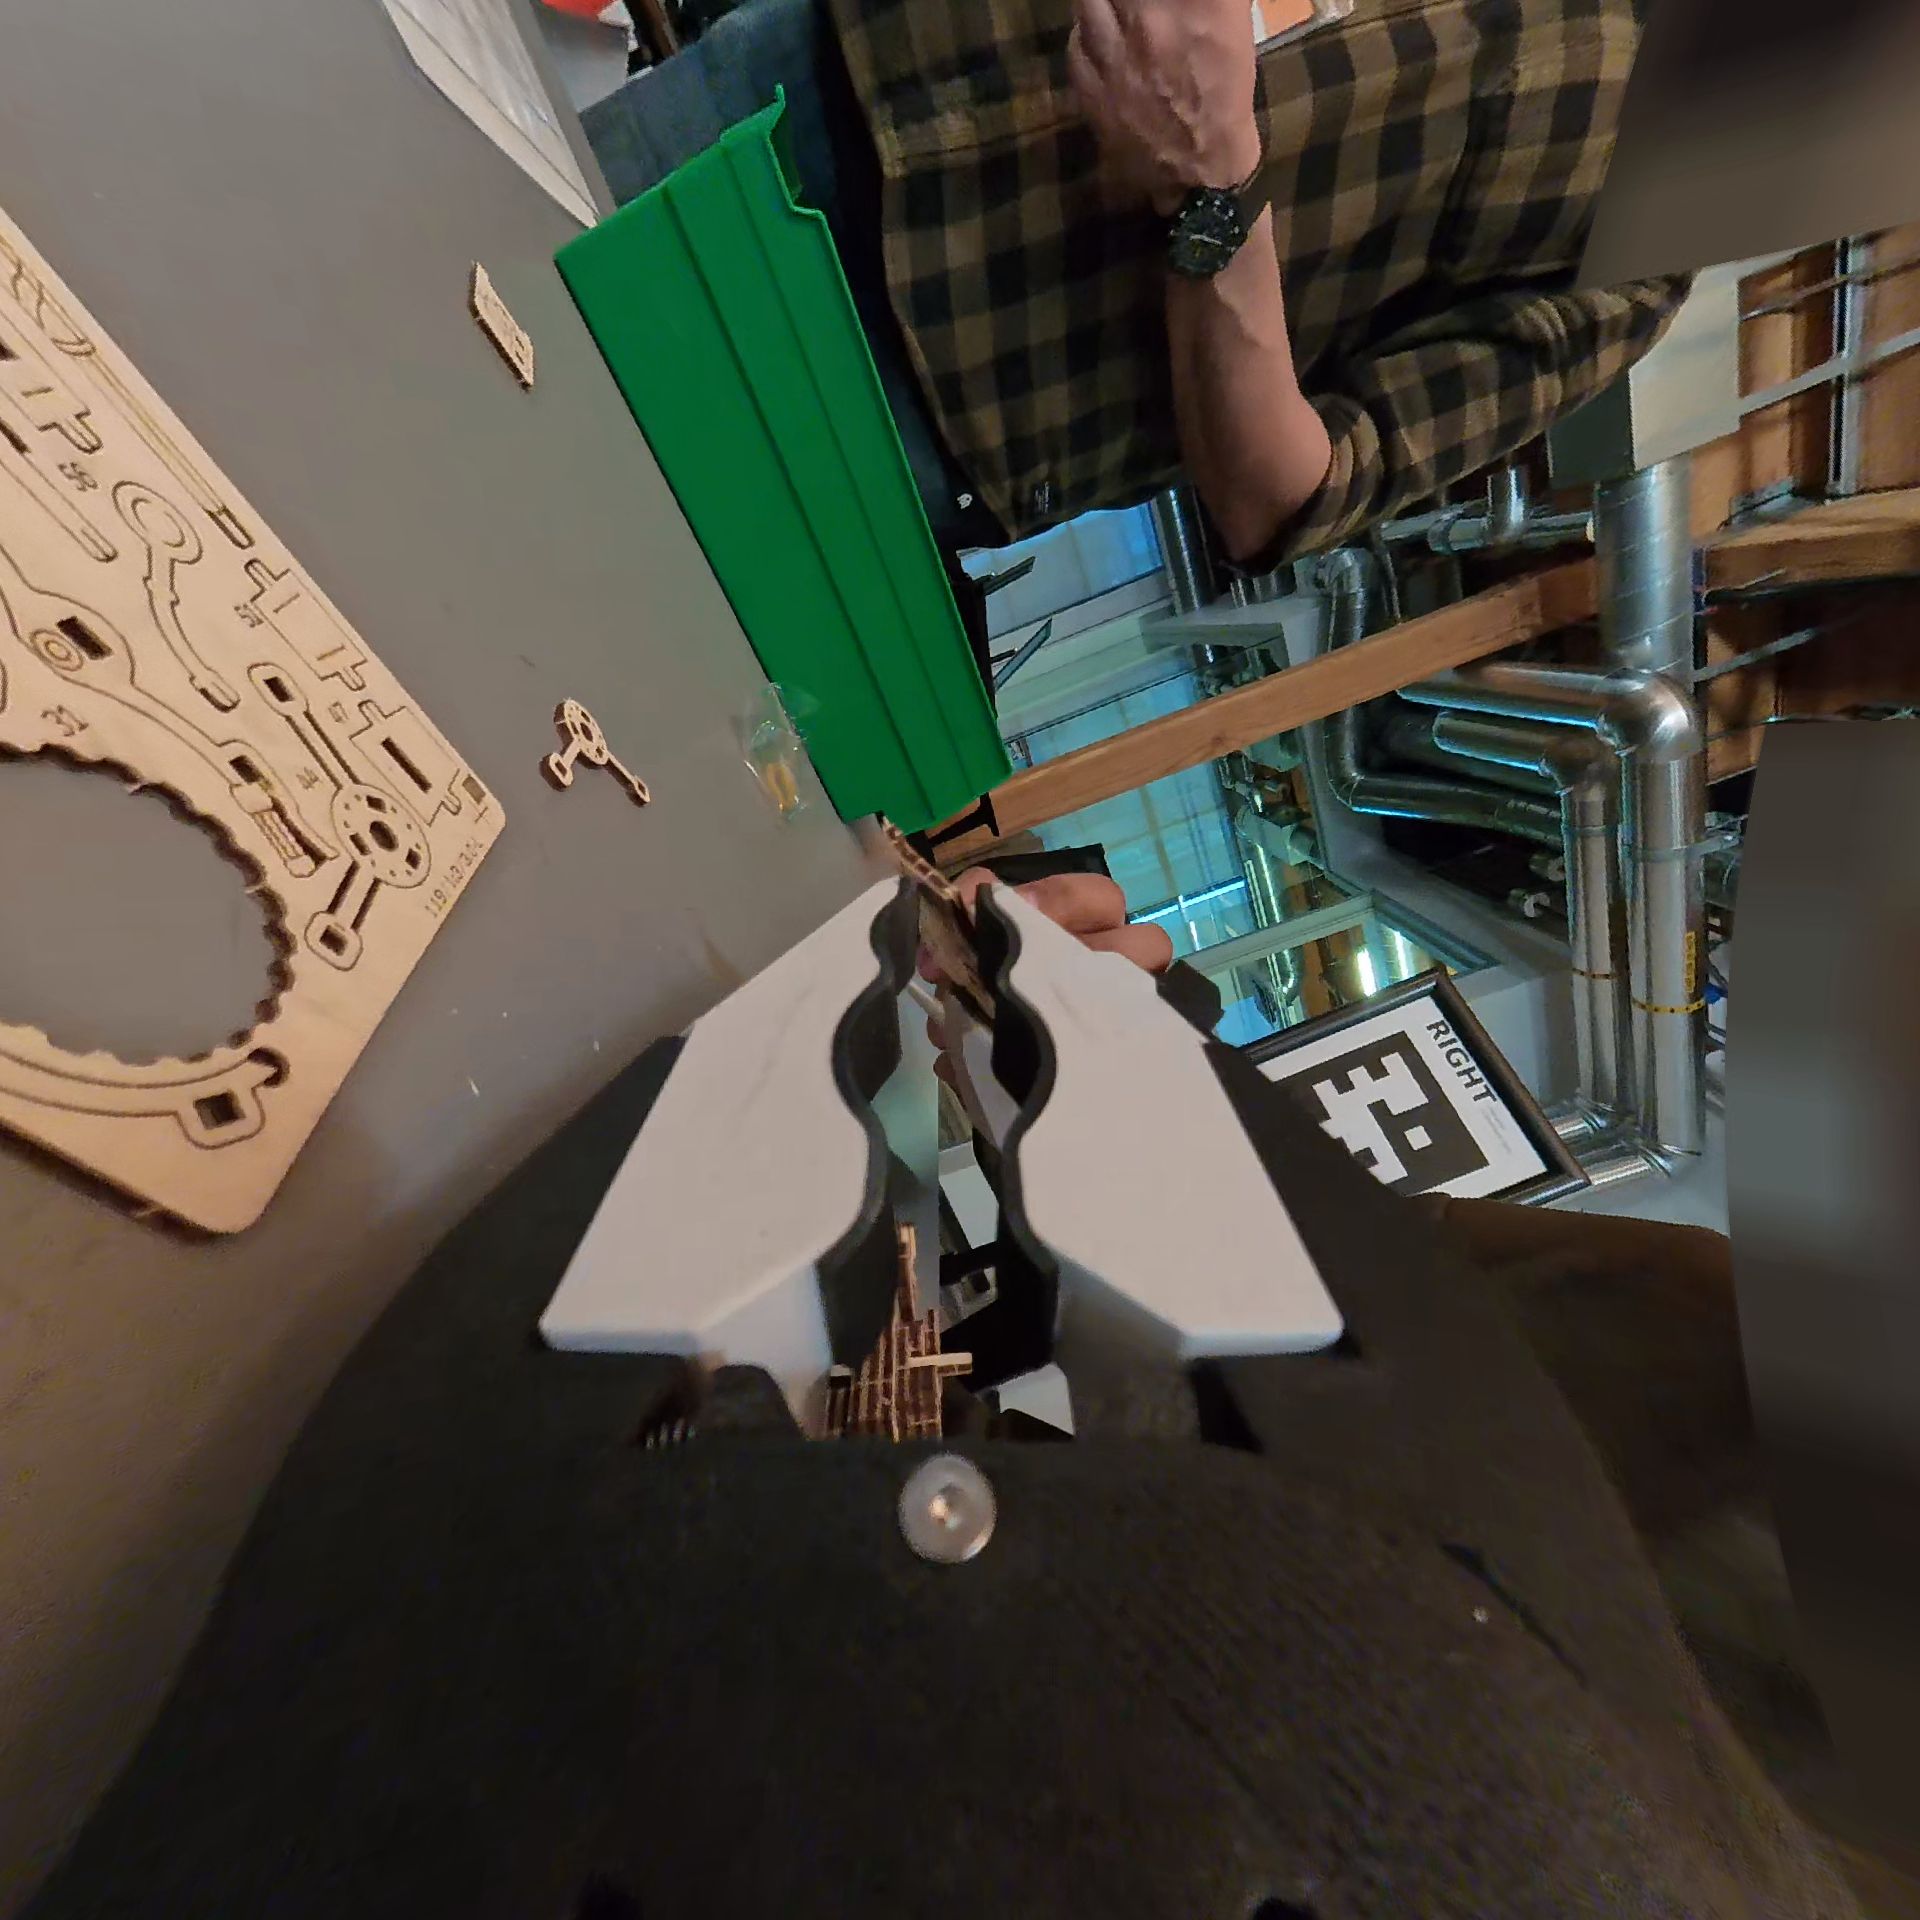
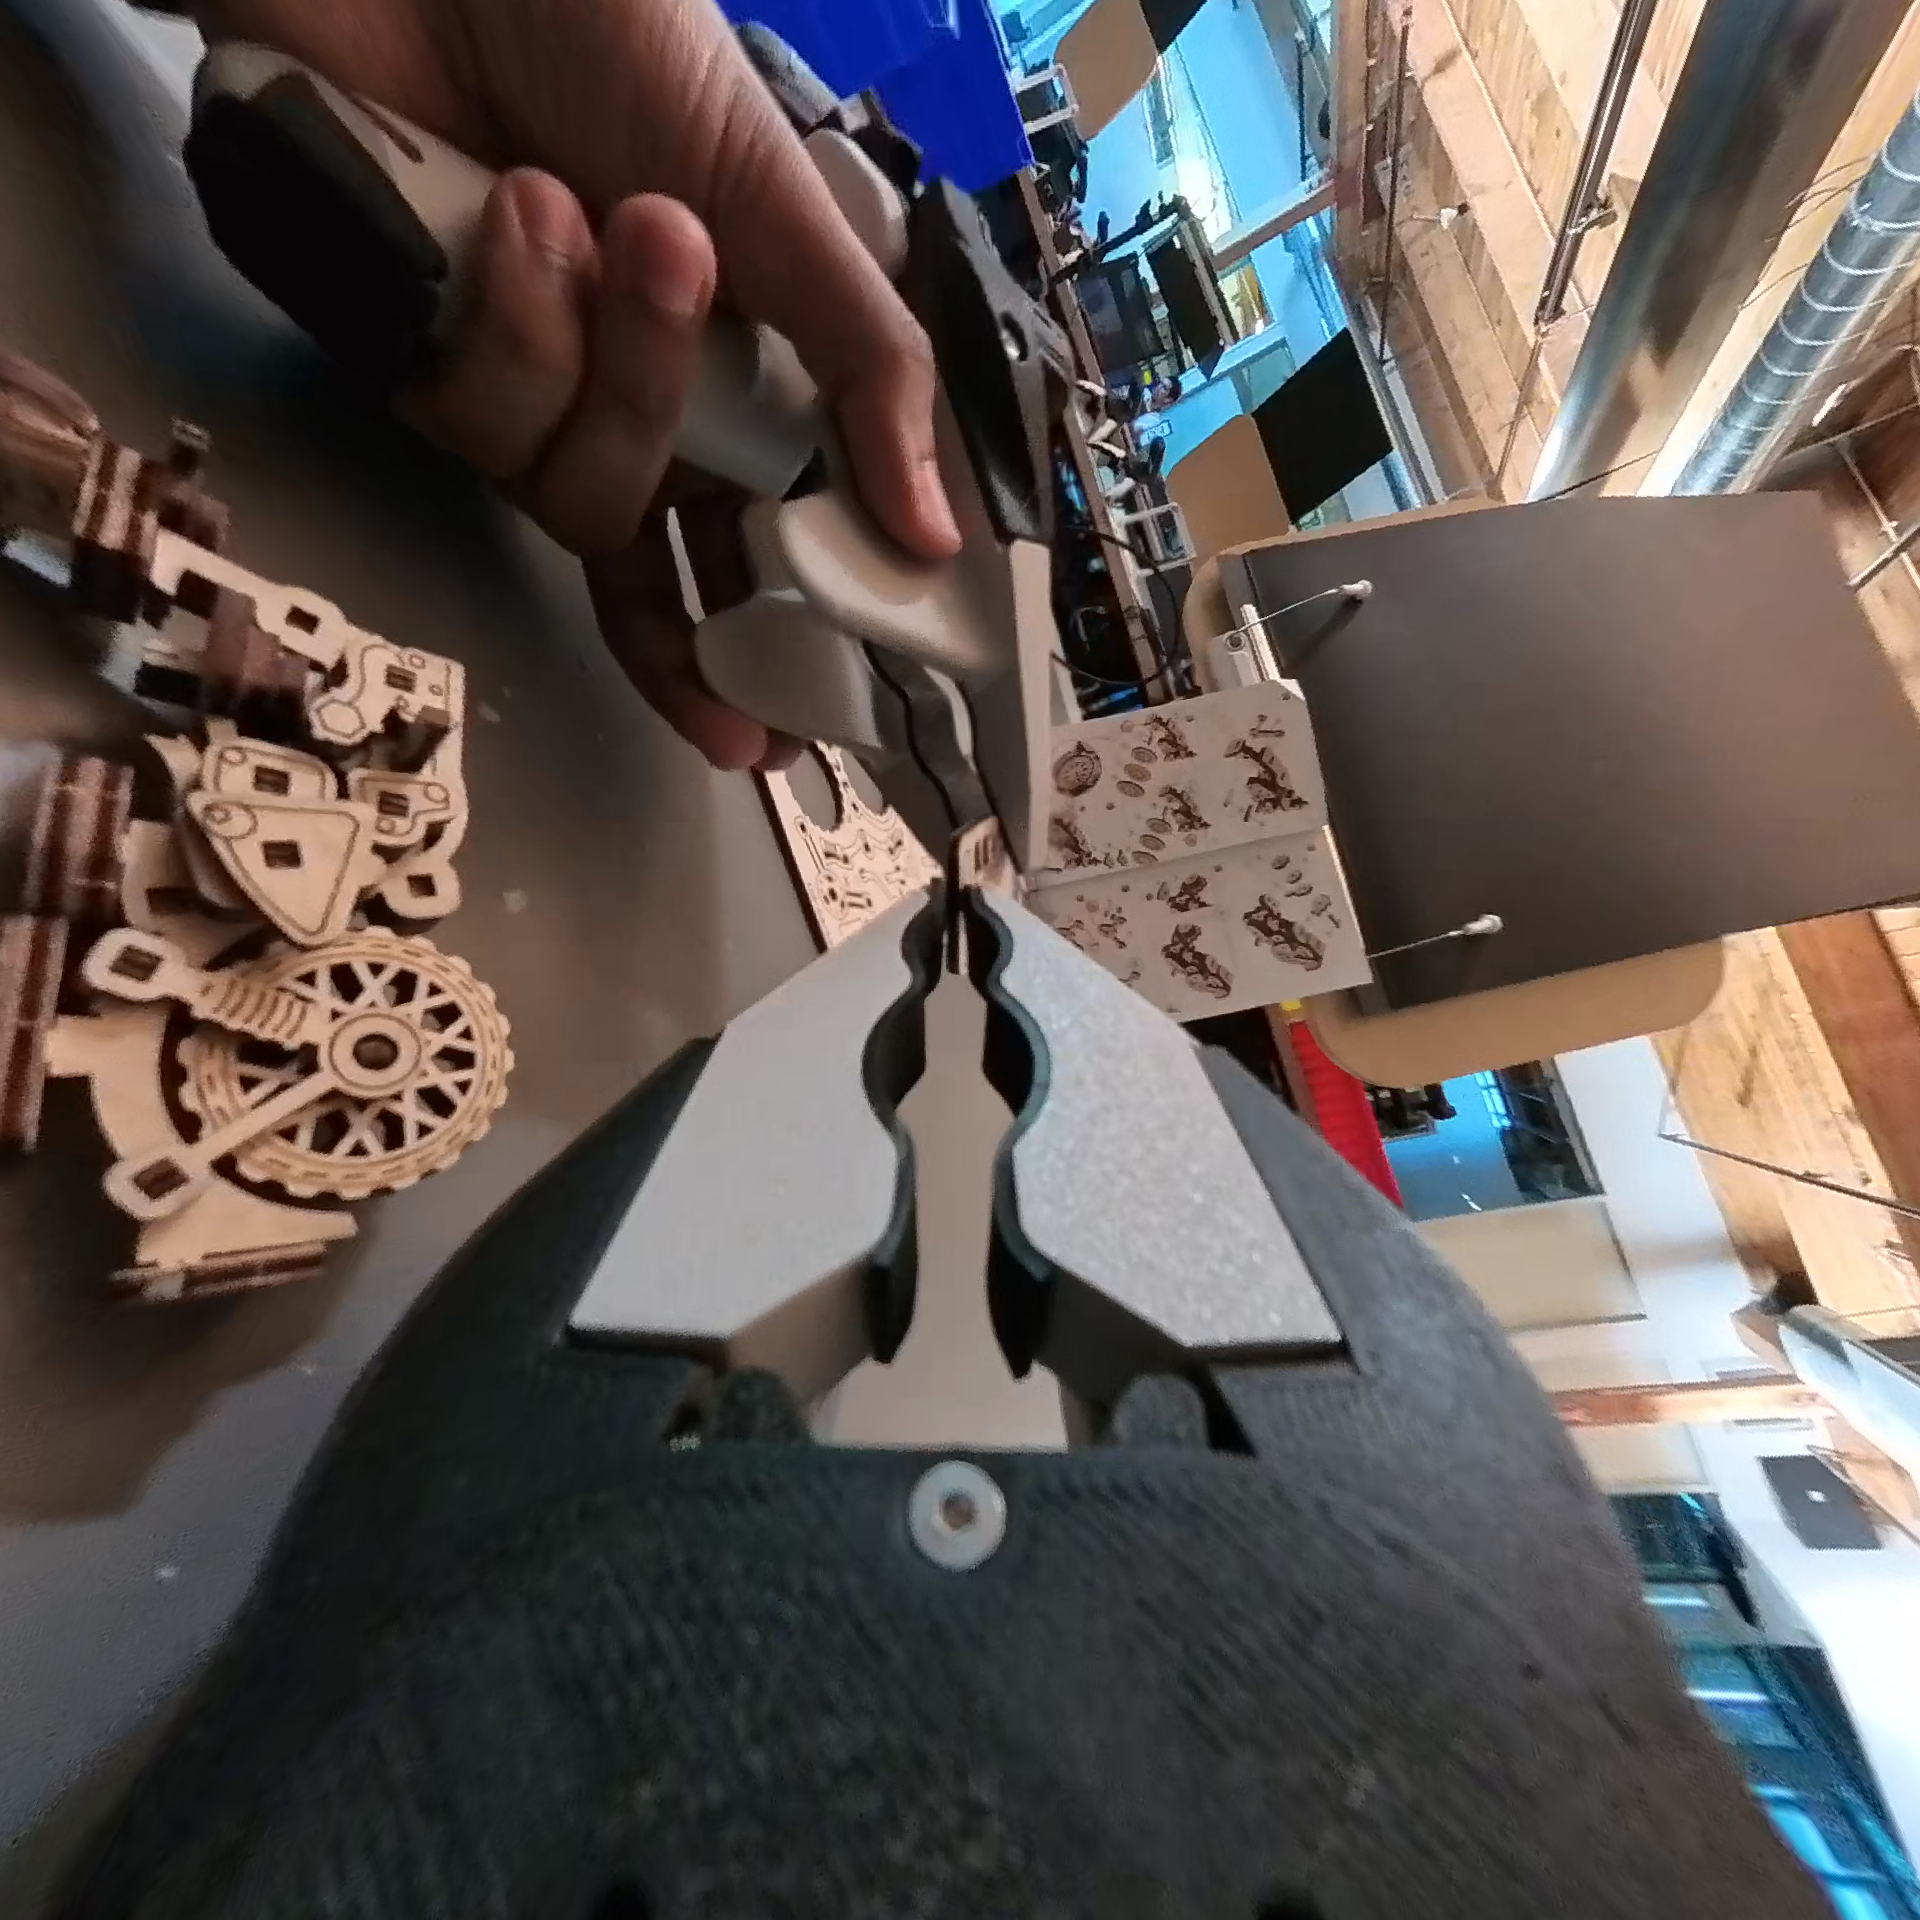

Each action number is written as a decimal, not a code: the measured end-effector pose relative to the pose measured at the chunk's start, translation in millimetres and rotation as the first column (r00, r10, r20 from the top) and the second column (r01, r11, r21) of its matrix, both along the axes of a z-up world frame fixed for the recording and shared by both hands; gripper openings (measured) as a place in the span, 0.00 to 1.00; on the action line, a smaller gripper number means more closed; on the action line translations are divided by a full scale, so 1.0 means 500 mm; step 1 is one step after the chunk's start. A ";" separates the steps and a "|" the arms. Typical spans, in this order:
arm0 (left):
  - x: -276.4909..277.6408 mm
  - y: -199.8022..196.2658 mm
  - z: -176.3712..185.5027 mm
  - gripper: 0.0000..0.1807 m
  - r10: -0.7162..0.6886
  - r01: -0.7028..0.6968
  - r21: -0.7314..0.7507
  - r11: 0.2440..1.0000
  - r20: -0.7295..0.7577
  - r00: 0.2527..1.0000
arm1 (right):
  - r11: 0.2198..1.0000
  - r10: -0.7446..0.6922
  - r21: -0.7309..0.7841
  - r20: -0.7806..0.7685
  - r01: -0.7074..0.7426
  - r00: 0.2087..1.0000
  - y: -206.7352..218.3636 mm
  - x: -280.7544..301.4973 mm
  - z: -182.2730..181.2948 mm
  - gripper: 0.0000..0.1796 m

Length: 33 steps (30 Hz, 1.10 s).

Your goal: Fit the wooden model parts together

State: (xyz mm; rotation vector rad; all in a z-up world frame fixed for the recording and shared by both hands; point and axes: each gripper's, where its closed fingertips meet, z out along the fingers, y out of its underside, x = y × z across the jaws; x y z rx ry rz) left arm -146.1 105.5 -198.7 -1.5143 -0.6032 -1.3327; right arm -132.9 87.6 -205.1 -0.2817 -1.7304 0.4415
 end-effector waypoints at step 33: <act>-0.030 -0.002 0.031 0.00 0.095 -0.099 0.094 0.991 0.052 0.994 | 0.602 0.060 -0.789 0.195 0.120 0.979 0.060 -0.008 0.035 0.09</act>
